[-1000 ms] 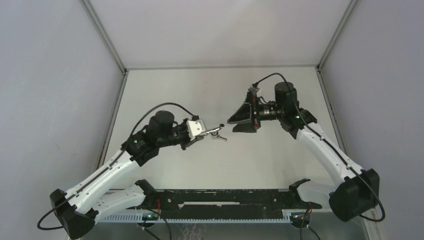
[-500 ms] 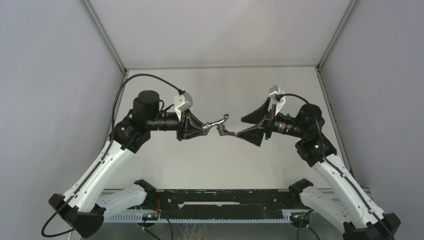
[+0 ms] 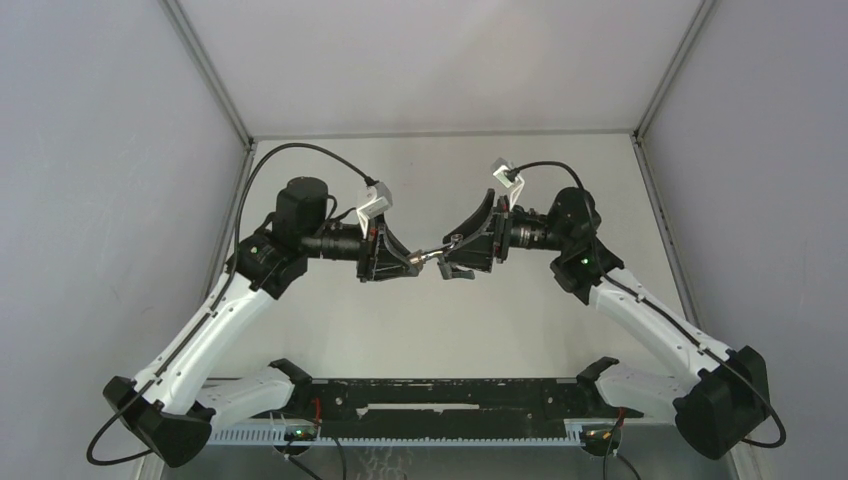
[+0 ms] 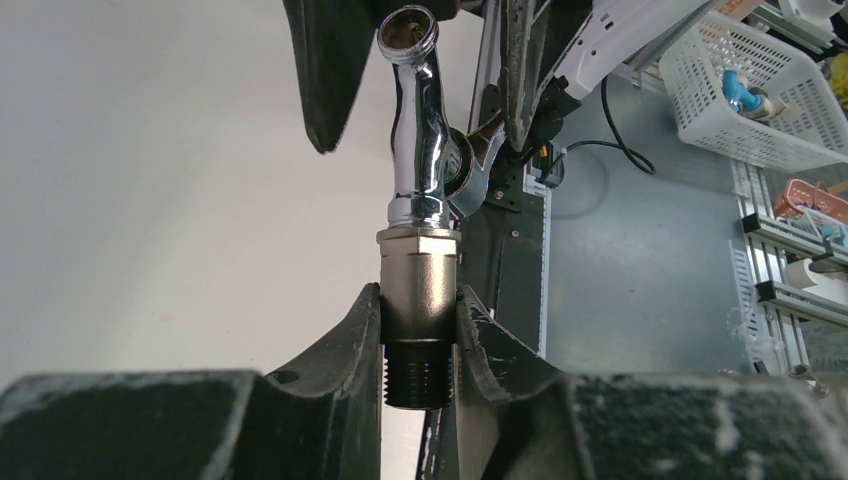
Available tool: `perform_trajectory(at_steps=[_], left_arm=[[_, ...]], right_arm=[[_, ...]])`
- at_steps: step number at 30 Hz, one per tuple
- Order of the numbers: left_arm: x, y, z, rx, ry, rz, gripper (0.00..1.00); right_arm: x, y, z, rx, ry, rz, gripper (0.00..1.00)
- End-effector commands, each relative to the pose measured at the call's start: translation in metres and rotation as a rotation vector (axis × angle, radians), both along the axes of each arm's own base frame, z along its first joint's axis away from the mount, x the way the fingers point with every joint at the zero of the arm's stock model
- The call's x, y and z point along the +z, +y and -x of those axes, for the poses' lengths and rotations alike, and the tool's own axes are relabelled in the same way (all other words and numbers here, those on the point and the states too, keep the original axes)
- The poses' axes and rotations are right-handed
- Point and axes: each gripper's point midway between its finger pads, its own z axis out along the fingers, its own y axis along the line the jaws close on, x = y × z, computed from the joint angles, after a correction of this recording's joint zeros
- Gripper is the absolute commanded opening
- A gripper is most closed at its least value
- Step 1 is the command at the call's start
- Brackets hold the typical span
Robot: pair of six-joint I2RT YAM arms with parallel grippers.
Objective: Install the water faucets
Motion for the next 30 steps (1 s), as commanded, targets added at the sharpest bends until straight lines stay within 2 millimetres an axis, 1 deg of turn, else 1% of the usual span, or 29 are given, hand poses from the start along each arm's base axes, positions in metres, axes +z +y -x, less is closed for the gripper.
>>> perform_trajectory(at_steps=[1, 3, 6, 7, 10, 12, 13, 16, 19, 21, 24, 26, 27, 28, 30], left_arm=[[0.037, 0.002, 0.002, -0.012, -0.134, 0.072, 0.00], [0.037, 0.002, 0.000, -0.007, -0.143, 0.070, 0.00], [0.036, 0.002, -0.002, 0.001, -0.152, 0.065, 0.00], [0.035, 0.003, -0.004, 0.009, -0.159, 0.058, 0.00], [0.025, 0.007, -0.012, 0.046, -0.194, 0.017, 0.00], [0.017, 0.011, -0.020, 0.087, -0.259, -0.019, 0.00], [0.008, 0.015, -0.026, 0.124, -0.302, -0.055, 0.00], [-0.006, 0.025, -0.043, 0.220, -0.480, -0.148, 0.00], [-0.019, 0.030, -0.059, 0.279, -0.620, -0.235, 0.00], [-0.034, 0.033, -0.067, 0.296, -0.715, -0.332, 0.00], [-0.056, 0.038, -0.078, 0.304, -0.879, -0.498, 0.00], [-0.070, 0.040, -0.080, 0.285, -0.965, -0.590, 0.00], [-0.075, 0.040, -0.080, 0.272, -0.994, -0.620, 0.00], [-0.078, 0.040, -0.079, 0.264, -1.017, -0.633, 0.00], [-0.079, 0.037, -0.075, 0.256, -1.037, -0.613, 0.00]], right_arm=[[0.026, 0.009, 0.008, 0.075, -0.016, -0.062, 0.66], [0.026, 0.011, 0.010, 0.100, 0.015, -0.066, 0.49], [0.025, 0.013, 0.011, 0.131, 0.066, -0.061, 0.28], [0.024, 0.013, 0.012, 0.140, 0.086, -0.058, 0.18], [0.016, 0.015, 0.007, 0.148, 0.244, 0.000, 0.00], [0.008, 0.015, 0.002, 0.149, 0.396, 0.059, 0.00], [0.003, 0.015, 0.000, 0.156, 0.473, 0.085, 0.00], [-0.006, 0.016, -0.004, 0.187, 0.691, 0.124, 0.00], [-0.016, 0.018, -0.011, 0.169, 0.842, 0.147, 0.00], [-0.022, 0.018, -0.017, 0.155, 0.935, 0.155, 0.00], [-0.031, 0.015, -0.027, 0.132, 1.016, 0.162, 0.00], [-0.041, 0.012, -0.035, 0.103, 1.064, 0.170, 0.00], [-0.046, 0.012, -0.038, 0.094, 1.086, 0.172, 0.02], [-0.049, 0.011, -0.039, 0.089, 1.109, 0.170, 0.10], [-0.051, 0.011, -0.041, 0.091, 1.131, 0.159, 0.30]])
